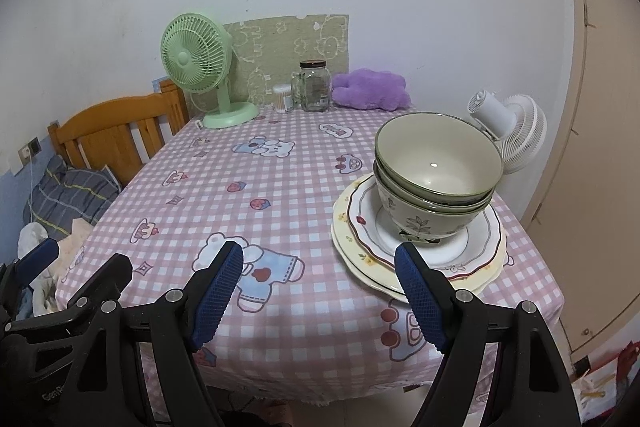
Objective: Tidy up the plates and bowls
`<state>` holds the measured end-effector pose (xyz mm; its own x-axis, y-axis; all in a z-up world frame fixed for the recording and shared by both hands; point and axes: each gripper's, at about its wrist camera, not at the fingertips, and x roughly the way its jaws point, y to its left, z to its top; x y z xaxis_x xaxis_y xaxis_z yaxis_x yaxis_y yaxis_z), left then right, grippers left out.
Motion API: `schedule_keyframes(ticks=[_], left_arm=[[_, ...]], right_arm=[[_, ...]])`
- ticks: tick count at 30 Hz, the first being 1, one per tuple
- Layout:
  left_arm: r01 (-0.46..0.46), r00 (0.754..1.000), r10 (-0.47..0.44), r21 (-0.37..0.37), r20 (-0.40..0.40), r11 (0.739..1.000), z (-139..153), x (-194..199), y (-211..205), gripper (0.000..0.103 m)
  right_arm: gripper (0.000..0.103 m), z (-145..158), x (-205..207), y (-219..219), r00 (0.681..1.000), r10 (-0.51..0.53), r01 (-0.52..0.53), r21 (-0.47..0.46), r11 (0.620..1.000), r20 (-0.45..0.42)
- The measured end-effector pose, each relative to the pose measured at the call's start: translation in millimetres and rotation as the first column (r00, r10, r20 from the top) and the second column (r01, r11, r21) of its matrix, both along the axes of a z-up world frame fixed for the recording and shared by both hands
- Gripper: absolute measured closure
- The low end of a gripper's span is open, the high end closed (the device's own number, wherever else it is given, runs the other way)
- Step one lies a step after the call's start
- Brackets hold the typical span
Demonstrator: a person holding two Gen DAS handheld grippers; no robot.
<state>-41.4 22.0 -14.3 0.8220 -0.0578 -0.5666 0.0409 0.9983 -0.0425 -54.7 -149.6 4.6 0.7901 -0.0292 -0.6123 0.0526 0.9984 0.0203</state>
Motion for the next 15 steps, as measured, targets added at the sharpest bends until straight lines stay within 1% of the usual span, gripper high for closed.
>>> schedule_keyframes(ticks=[15], left_arm=[[-0.006, 1.000, 0.006, -0.003, -0.009, 1.000, -0.3, -3.4, 0.1, 0.000]], right_arm=[[0.022, -1.4, -1.6, -1.4, 1.000, 0.007, -0.007, 0.000, 1.000, -0.015]])
